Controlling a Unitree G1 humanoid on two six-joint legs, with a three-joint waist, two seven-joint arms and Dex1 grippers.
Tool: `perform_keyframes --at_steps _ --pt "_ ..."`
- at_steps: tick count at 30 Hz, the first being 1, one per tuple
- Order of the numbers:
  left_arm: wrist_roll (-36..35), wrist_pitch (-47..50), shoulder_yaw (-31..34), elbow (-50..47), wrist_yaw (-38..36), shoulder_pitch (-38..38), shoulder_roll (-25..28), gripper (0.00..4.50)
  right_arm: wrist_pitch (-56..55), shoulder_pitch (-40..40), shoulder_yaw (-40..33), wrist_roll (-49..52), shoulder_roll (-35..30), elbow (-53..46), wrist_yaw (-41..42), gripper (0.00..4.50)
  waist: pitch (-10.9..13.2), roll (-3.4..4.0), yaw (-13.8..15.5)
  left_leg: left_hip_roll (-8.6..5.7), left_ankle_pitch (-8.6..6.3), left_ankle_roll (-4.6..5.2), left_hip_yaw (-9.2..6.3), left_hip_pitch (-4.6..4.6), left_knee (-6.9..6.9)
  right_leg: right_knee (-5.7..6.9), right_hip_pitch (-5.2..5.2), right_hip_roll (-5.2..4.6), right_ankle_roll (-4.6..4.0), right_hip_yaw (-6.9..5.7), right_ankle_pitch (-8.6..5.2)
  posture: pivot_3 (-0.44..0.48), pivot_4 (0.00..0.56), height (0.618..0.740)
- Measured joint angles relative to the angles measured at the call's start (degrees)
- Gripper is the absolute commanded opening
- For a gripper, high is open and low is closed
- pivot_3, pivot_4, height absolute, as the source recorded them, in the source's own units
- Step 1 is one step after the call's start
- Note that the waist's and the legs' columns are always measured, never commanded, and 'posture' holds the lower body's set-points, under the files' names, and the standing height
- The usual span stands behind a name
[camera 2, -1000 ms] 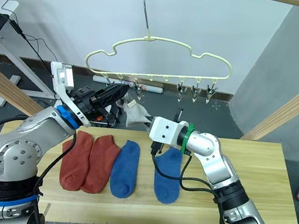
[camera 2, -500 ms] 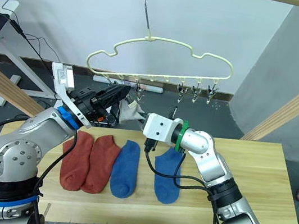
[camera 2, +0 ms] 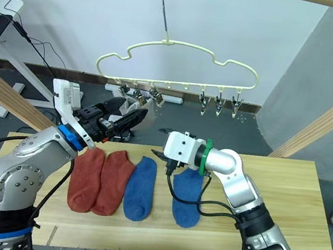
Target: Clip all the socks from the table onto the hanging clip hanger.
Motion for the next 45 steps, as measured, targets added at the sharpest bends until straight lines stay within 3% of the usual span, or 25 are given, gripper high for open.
perform_keyframes --at_steps 6,15,21,35,45 --pt "14.30 -13.02 -5.85 -1.21 -0.02 5.74 -1.00 4.47 7.44 5.07 -8.02 9.98 -10.20 -12.38 6.67 2.85 0.04 0.07 0.38 -0.06 -0.01 0.01 -0.01 -0.07 0.00 -0.07 -0.01 -0.09 0.00 0.01 0.00 -0.213 0.337 0.740" --pt "23.89 -23.47 -12.65 -3.67 2.71 10.21 -9.50 4.47 20.64 6.74 -22.04 23.53 -19.55 -21.44 8.42 2.85 0.05 0.08 0.31 -0.11 -0.01 0.03 0.07 -0.09 0.02 -0.04 0.00 -0.05 0.00 0.00 0.00 -0.242 0.335 0.740" --pt "27.26 -26.32 -14.47 -3.58 3.26 10.36 -11.99 2.81 25.69 8.60 -22.96 27.48 -20.46 -24.72 7.13 2.85 0.05 0.08 0.13 -0.16 -0.01 0.03 0.10 -0.08 0.07 -0.02 0.00 0.02 0.01 0.03 0.02 -0.256 0.337 0.740" --pt "32.30 -28.97 -16.47 5.84 6.67 4.36 -18.62 2.81 29.58 8.72 -24.66 30.95 -22.66 -27.30 4.25 2.85 0.06 0.07 0.07 -0.24 -0.01 0.03 0.09 -0.13 0.13 -0.03 0.00 0.06 0.04 -0.02 0.03 -0.284 0.334 0.740" --pt "33.53 -32.68 -15.76 12.35 7.27 -1.08 -20.03 2.81 31.74 8.57 -25.97 34.02 -24.07 -28.01 3.55 2.85 0.06 0.06 -0.40 -0.25 -0.01 0.03 0.09 -0.14 0.15 -0.02 0.00 0.06 0.04 -0.04 0.03 -0.310 0.333 0.740"
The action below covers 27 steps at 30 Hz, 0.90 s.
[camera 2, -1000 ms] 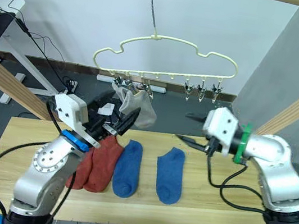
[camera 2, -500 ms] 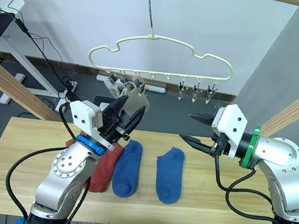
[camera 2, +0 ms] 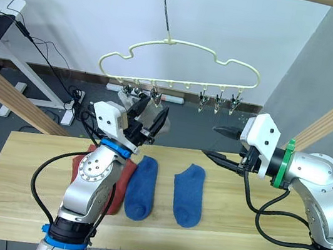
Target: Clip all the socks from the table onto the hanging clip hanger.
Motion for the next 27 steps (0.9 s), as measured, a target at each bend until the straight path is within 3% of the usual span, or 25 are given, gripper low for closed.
perform_keyframes --at_steps 22,27 --pt "1.18 0.88 0.52 -1.73 3.15 -2.25 -1.19 2.81 2.64 -0.27 -1.59 5.53 -1.06 -0.32 -0.51 2.85 0.00 0.00 -1.04 0.00 0.00 0.00 -0.01 -0.02 0.03 0.03 0.00 0.00 0.01 -0.01 0.00 -0.310 0.329 0.740" --pt "1.18 1.54 0.54 -2.14 3.29 -2.26 -1.20 1.65 2.99 -0.31 -1.62 6.10 -1.07 -0.32 -0.78 2.85 0.00 0.00 -1.04 0.00 0.00 0.00 -0.01 -0.02 0.04 0.04 0.00 0.01 0.01 -0.01 0.00 -0.310 0.329 0.740"
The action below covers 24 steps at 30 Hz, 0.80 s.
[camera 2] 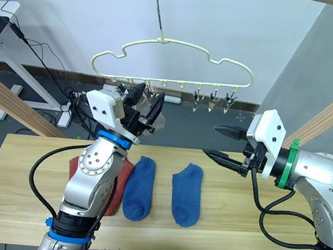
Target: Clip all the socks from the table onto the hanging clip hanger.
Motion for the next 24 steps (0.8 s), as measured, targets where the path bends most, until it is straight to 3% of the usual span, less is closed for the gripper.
perform_keyframes --at_steps 4,9,12,17,21,24 --pt "-0.04 0.16 0.19 -0.04 0.04 -0.06 0.01 0.61 0.85 -0.05 -0.23 1.24 -0.02 0.00 -0.50 2.85 0.00 0.00 -0.01 0.00 0.00 0.00 0.00 0.00 0.00 0.00 0.00 0.00 0.00 0.00 0.00 -0.311 0.332 0.740" --pt "-0.05 0.29 0.90 -0.49 0.11 -0.06 0.03 0.04 1.78 -0.01 -0.91 1.94 -0.52 -0.14 -0.63 2.85 0.00 0.00 0.00 0.00 0.00 0.00 0.00 0.00 0.01 0.01 0.00 0.00 0.00 0.00 0.00 -0.311 0.332 0.740" --pt "-0.08 0.43 0.95 -0.73 0.08 -0.05 0.05 0.00 2.39 0.78 -0.97 2.11 -0.71 -0.96 -0.84 2.85 0.00 0.00 0.00 0.00 0.00 0.00 -0.01 0.00 0.01 0.01 0.00 0.00 0.00 -0.01 0.00 -0.311 0.332 0.740" --pt "-0.46 1.31 1.05 -1.13 -0.54 -0.08 0.41 0.00 4.19 7.06 -0.13 -0.47 -0.87 -2.68 -5.55 4.47 -0.01 -0.01 0.06 0.01 0.00 0.00 -0.01 -0.02 0.02 0.01 0.00 -0.01 0.00 0.01 0.00 -0.311 0.332 0.740" --pt "-1.32 2.54 1.37 -2.03 -1.24 -0.07 0.82 0.00 5.71 14.22 4.19 -5.39 1.23 -6.18 -12.35 4.47 0.00 -0.01 0.09 0.01 0.00 0.00 -0.02 -0.01 0.01 0.03 0.00 0.02 0.00 0.00 0.00 -0.285 0.349 0.740" --pt "-2.31 4.03 1.53 -2.65 -2.37 -0.13 1.73 0.00 6.43 19.37 10.74 -12.70 7.10 -8.25 -22.32 4.47 0.00 -0.02 0.02 0.01 0.01 -0.01 -0.04 0.03 -0.02 0.06 -0.01 0.09 0.01 -0.02 0.00 -0.285 0.349 0.740"
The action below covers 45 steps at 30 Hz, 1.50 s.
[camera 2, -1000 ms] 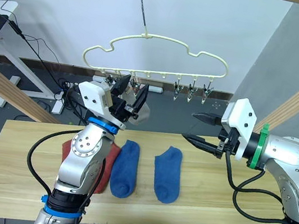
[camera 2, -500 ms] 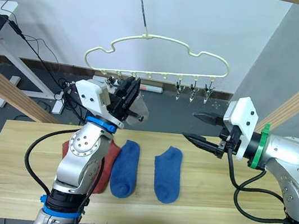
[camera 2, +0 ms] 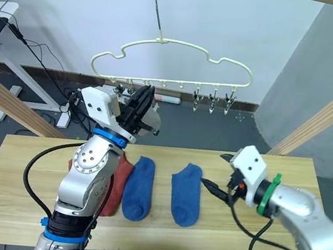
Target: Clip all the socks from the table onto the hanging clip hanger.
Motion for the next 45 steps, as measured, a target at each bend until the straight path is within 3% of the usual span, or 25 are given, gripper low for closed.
perform_keyframes --at_steps 4,8,17,22,25,35,36,40,45 --pt "-1.27 1.81 0.50 -0.93 -1.62 -0.19 1.29 0.00 -0.80 4.21 11.74 -11.42 6.60 1.11 -10.23 4.47 0.01 0.01 -0.08 0.01 0.01 -0.01 0.09 0.04 0.00 0.00 -0.02 -0.01 0.01 0.10 0.00 -0.271 0.359 0.740" --pt "-1.92 3.33 0.72 -2.20 -1.90 -0.21 1.69 0.00 -2.41 4.84 17.82 -18.90 13.25 5.30 -16.33 4.47 0.01 0.01 0.09 0.02 0.01 -0.02 0.05 0.04 -0.01 -0.01 -0.02 0.00 0.05 0.07 0.01 -0.249 0.366 0.740" --pt "-3.24 5.13 1.79 -3.30 -3.32 0.13 3.47 0.00 -4.43 2.73 20.29 -25.04 28.77 19.87 -23.32 4.47 0.03 0.04 0.09 0.05 0.00 -0.01 0.04 0.06 -0.07 -0.01 -0.04 0.01 0.04 0.08 0.01 -0.231 0.374 0.740" --pt "-3.99 5.12 2.21 -3.52 -4.20 0.45 3.96 0.00 -6.10 2.53 20.36 -26.58 31.83 25.82 -23.40 4.47 0.05 0.05 0.15 0.07 0.00 -0.01 0.07 0.05 -0.08 -0.03 -0.04 -0.05 0.04 0.12 0.01 -0.223 0.378 0.740" --pt "-3.98 5.13 2.26 -3.52 -4.24 0.43 4.06 0.00 -7.13 2.02 19.84 -26.90 31.90 26.92 -22.96 3.86 0.05 0.05 0.15 0.06 0.00 -0.01 0.05 0.05 -0.08 -0.03 -0.04 -0.04 0.04 0.09 0.01 -0.217 0.380 0.740" --pt "-3.96 5.51 1.89 -3.52 -4.09 0.37 3.86 0.00 -9.56 3.04 17.93 -28.91 30.61 27.44 -22.16 0.23 0.05 0.05 0.18 0.04 0.00 -0.01 0.05 0.06 -0.08 -0.02 -0.03 -0.01 0.04 0.10 0.01 -0.215 0.375 0.740" --pt "-4.00 5.64 1.90 -3.52 -4.14 0.35 3.87 0.00 -9.66 3.06 17.75 -28.97 30.54 27.45 -21.98 0.06 0.05 0.05 0.18 0.04 0.00 -0.01 0.05 0.06 -0.08 -0.02 -0.03 -0.01 0.04 0.10 0.01 -0.215 0.375 0.740" --pt "-5.91 7.09 2.20 -3.67 -4.74 -0.12 3.84 0.00 -10.67 2.53 17.58 -29.36 28.74 27.39 -20.52 0.06 0.05 0.05 0.17 0.03 0.00 -0.01 0.05 0.06 -0.08 -0.02 -0.03 -0.02 0.04 0.11 0.01 -0.224 0.370 0.740" --pt "-15.18 14.04 6.14 -3.95 -6.81 -2.39 4.25 0.00 -19.71 -2.68 15.61 -31.61 18.67 23.94 -14.90 0.06 0.14 0.02 0.12 -0.02 0.00 -0.01 0.09 0.06 -0.05 -0.04 -0.03 0.04 0.12 0.11 0.04 -0.238 0.366 0.740"
